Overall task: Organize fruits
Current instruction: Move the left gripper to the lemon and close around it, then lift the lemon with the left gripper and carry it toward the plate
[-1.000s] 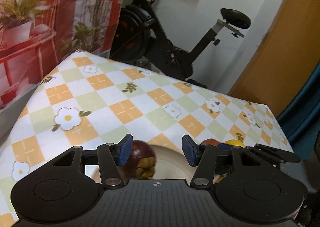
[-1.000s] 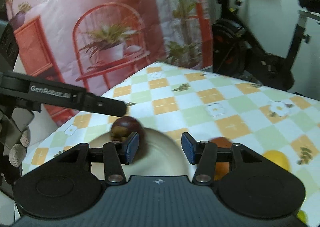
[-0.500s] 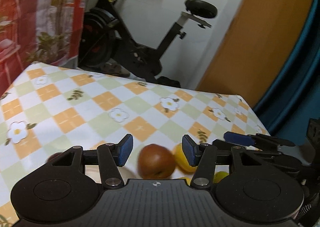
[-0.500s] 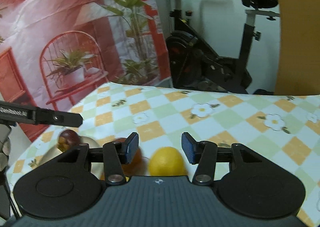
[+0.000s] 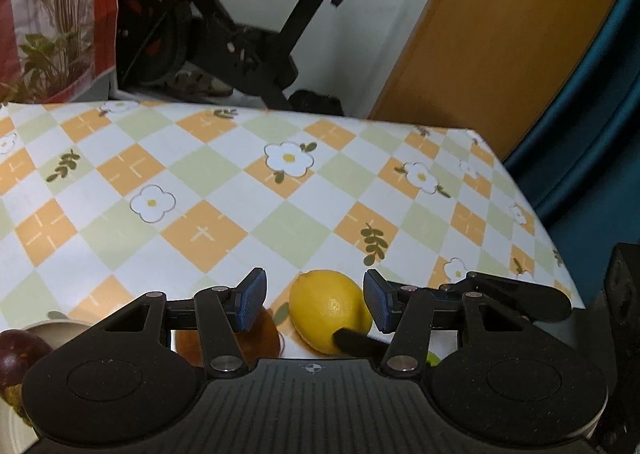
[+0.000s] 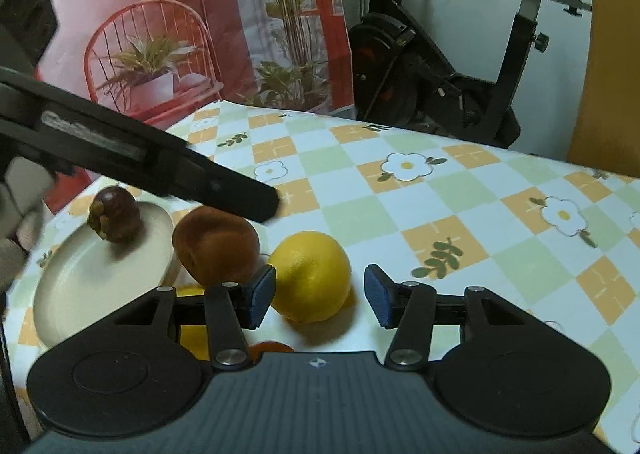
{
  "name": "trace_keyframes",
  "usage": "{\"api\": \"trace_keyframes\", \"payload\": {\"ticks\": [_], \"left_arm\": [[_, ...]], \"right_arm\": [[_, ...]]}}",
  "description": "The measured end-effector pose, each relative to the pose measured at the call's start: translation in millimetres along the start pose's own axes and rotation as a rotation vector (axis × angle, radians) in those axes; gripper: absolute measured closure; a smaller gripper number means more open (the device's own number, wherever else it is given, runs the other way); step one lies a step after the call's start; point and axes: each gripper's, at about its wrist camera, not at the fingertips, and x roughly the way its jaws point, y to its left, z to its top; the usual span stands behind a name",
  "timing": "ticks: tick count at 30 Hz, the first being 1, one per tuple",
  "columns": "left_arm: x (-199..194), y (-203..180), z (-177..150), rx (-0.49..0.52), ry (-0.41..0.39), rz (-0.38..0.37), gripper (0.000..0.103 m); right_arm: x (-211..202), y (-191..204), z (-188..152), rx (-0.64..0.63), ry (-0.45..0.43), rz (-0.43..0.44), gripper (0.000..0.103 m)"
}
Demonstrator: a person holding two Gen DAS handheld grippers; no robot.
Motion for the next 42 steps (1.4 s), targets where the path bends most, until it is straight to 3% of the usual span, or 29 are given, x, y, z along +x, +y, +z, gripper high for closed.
{"api": "trace_keyframes", "payload": {"ticks": [16, 24, 35, 42], "left_arm": [[31.5, -16.0, 6.7, 0.046, 0.092, 0.027, 0.045], [45.0, -18.2, 6.4, 0.031, 0.122, 0.021, 0.045], [51.0, -29.1, 2.5, 0.101, 0.111, 0.071, 0.044], [50.4, -29.0, 3.8, 0.088, 0.112, 0.038, 0.044]], "right_arm": [[20.3, -5.8, -1.4, 0.058, 0.033, 0.059, 0.043], [16.9, -15.4, -3.6, 0.122, 0.022, 0.085, 0.045], [26.3, -13.0, -0.9, 0.178, 0.042, 0.089, 0.043], [23.8, -12.8, -2.5, 0.186, 0.028, 0.069, 0.044]]}}
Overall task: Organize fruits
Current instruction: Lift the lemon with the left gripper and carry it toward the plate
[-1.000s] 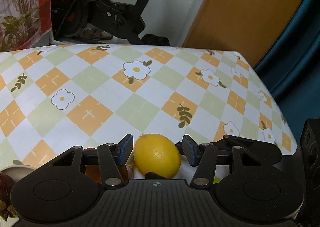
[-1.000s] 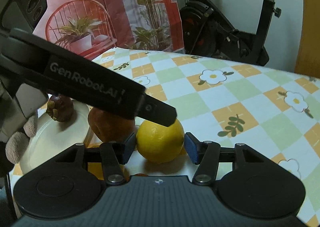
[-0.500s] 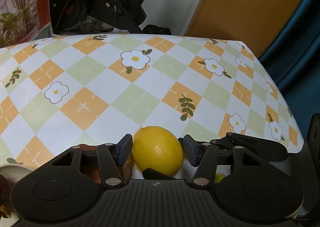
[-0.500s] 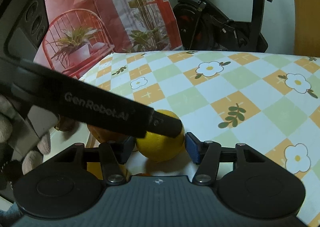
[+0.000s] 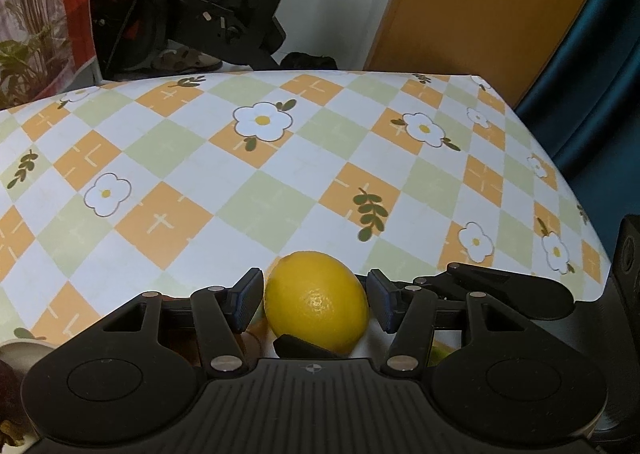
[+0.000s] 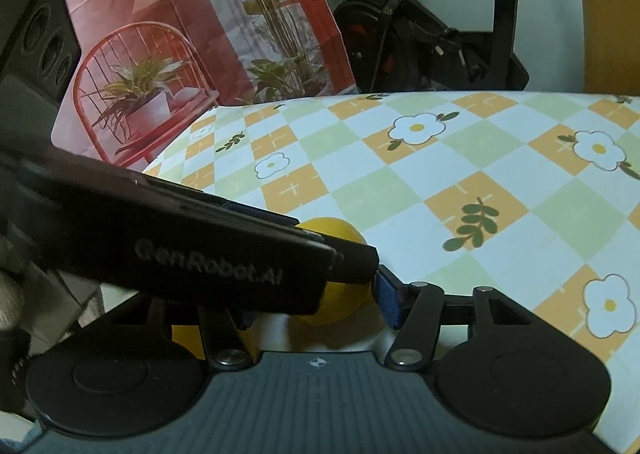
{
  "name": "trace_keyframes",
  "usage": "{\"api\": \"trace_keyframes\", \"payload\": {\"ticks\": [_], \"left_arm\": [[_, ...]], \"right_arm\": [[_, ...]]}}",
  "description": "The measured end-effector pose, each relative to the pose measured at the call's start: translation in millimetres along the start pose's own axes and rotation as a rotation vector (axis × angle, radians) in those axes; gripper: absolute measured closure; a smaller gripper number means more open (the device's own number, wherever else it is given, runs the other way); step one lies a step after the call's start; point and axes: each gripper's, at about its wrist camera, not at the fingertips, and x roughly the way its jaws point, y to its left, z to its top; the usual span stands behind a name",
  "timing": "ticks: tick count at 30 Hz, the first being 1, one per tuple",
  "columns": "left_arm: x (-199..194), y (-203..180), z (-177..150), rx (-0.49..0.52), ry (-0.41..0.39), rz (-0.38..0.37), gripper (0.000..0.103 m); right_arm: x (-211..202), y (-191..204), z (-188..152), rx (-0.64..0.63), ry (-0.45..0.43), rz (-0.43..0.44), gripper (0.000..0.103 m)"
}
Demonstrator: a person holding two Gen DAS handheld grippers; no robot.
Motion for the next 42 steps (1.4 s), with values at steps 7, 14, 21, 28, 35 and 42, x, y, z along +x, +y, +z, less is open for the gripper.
{"api": "trace_keyframes", "payload": {"ticks": [7, 14, 21, 28, 35, 42], "left_arm": [[2.0, -7.6, -2.5, 0.013, 0.0, 0.004, 0.044], [0.6, -6.2, -3.3, 0.018, -0.004, 0.003, 0.044], [-5.5, -2.7, -3.8, -0.008, -0.022, -0.033, 0.044], [-23.7, -5.9, -0.4, -0.013, -0.061, -0.053, 0.044], [-42.9, -8.0, 2.0, -0.017, -0.095, -0.071, 0.044], [-64.7, -7.1, -3.2, -0.018, -0.12, -0.064, 0.044]], "right_arm": [[-6.0, -2.8, -2.8, -0.014, 0.0, -0.021, 0.044], [-0.7, -7.1, -2.5, 0.053, 0.022, -0.005, 0.043], [-5.1, -5.5, -3.3, 0.057, 0.0, -0.015, 0.044], [-15.5, 4.4, 5.5, 0.023, -0.015, -0.031, 0.044], [-32.7, 18.2, 14.1, -0.011, -0.04, -0.046, 0.044], [-41.6, 34.0, 20.1, -0.036, -0.049, -0.043, 0.044]]}}
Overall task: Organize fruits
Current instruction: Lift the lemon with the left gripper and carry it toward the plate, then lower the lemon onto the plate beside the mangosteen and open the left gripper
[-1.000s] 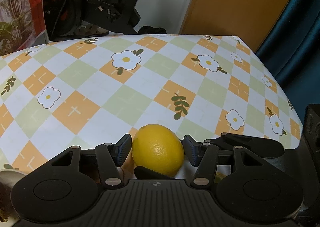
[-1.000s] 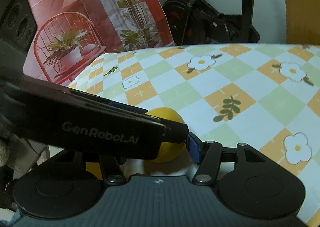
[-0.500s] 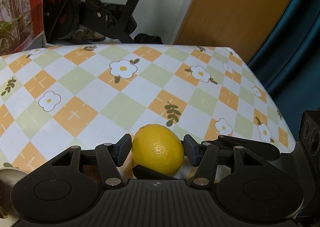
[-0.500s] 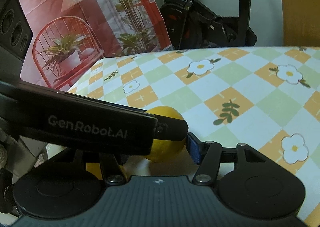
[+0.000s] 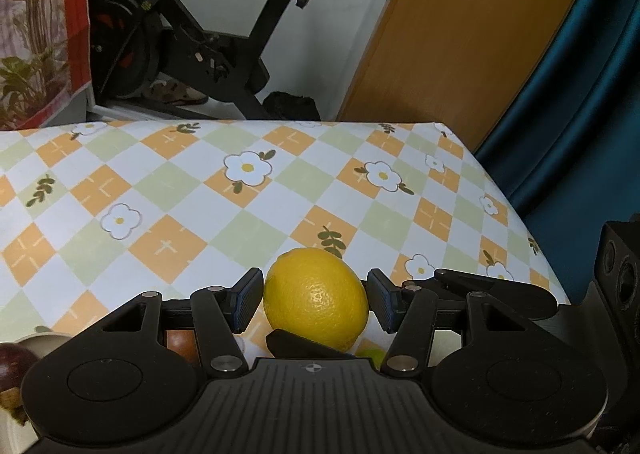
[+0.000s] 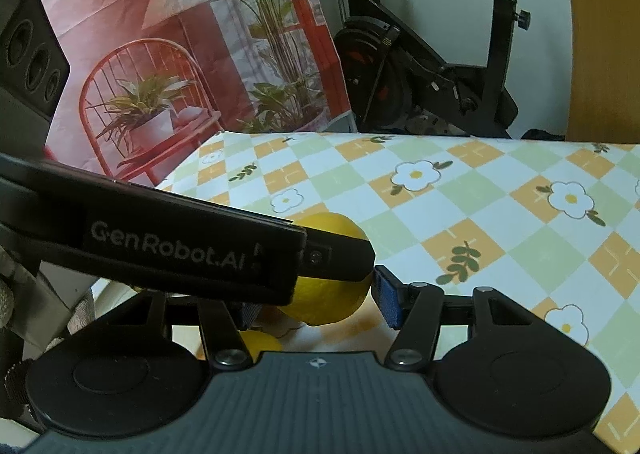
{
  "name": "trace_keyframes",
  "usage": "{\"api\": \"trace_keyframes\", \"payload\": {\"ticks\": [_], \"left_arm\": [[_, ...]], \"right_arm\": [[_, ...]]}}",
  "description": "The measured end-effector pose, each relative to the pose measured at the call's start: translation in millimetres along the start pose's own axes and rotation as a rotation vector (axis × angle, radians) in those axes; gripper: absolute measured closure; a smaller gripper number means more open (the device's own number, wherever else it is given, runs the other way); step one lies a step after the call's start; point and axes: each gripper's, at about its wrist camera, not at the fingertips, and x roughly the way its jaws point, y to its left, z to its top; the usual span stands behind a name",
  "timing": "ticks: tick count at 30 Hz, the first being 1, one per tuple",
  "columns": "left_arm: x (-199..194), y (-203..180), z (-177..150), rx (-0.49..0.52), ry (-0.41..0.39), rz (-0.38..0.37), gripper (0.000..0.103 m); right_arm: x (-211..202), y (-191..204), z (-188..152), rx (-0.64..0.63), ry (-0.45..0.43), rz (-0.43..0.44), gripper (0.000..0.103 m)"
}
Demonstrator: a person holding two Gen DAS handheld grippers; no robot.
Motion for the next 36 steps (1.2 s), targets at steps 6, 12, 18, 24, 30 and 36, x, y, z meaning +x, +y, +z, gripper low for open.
{"api": "trace_keyframes", "payload": {"ticks": [6, 12, 18, 24, 30, 36], "left_arm": [[-33.4, 14.7, -11.2, -0.022, -0.022, 0.019, 0.044], [-70.6, 45.0, -31.0, -0.066, -0.032, 0.053, 0.043], [-96.3, 85.0, -53.0, -0.111, -0.017, 0.097, 0.043], [-106.4, 126.0, -74.7, -0.189, 0.005, 0.117, 0.043], [-109.9, 153.5, -94.7, -0.235, -0.006, 0.143, 0.043], [-109.0, 174.8, -102.3, -0.268, 0.009, 0.165, 0.043]], "right_arm": [[-3.9, 24.5, 4.7, -0.032, -0.005, 0.034, 0.044], [0.4, 64.4, 1.2, -0.071, 0.007, 0.088, 0.044], [21.3, 110.1, -6.7, -0.095, 0.043, 0.155, 0.044], [51.1, 146.4, -17.7, -0.106, 0.098, 0.2, 0.044], [77.9, 168.8, -26.8, -0.089, 0.158, 0.235, 0.044], [101.6, 186.6, -30.5, -0.133, 0.219, 0.254, 0.044]]}}
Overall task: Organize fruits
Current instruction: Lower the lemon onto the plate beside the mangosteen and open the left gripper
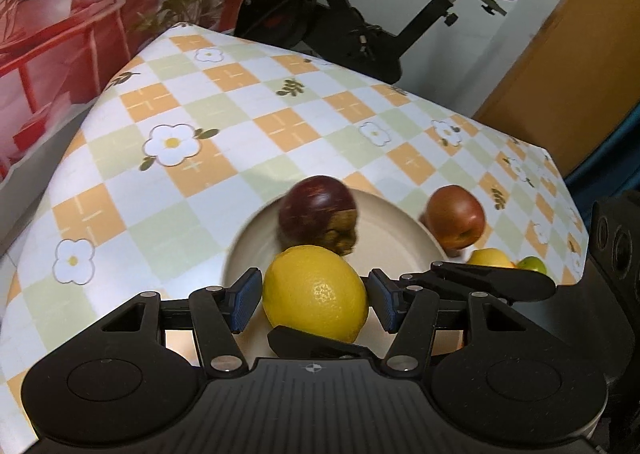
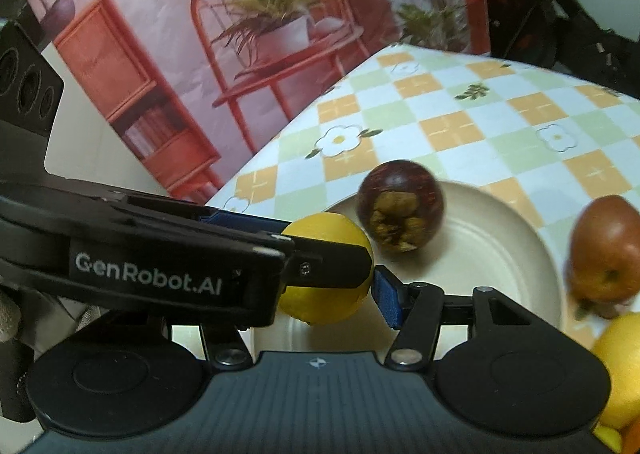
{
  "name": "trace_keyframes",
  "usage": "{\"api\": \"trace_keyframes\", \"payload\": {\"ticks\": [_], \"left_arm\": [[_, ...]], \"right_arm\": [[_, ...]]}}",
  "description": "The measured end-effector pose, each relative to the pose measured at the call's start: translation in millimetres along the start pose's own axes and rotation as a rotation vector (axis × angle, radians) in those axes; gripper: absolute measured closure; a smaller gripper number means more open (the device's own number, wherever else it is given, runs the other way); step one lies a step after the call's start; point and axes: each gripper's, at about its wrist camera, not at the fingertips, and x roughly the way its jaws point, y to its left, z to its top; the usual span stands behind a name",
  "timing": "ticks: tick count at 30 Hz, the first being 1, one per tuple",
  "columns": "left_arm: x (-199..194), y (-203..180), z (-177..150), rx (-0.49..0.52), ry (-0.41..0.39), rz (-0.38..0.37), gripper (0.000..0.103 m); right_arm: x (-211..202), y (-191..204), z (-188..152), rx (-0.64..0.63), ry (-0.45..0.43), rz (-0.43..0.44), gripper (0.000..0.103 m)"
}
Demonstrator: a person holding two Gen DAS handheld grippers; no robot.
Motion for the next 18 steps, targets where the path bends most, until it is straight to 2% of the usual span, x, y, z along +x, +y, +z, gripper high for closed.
{"api": "trace_keyframes", "payload": {"ticks": [8, 18], "left_arm": [[9.5, 11.1, -1.5, -0.022, -0.004, 0.033, 0.043], [14.2, 12.0, -1.3, -0.022, -0.022, 0.041, 0.043]], "right_arm": [[24.2, 5.3, 6.8, -0.033, 0.056, 0.015, 0.044], [32.2, 1.2, 7.5, -0.033, 0.055, -0.01, 0.044]]}}
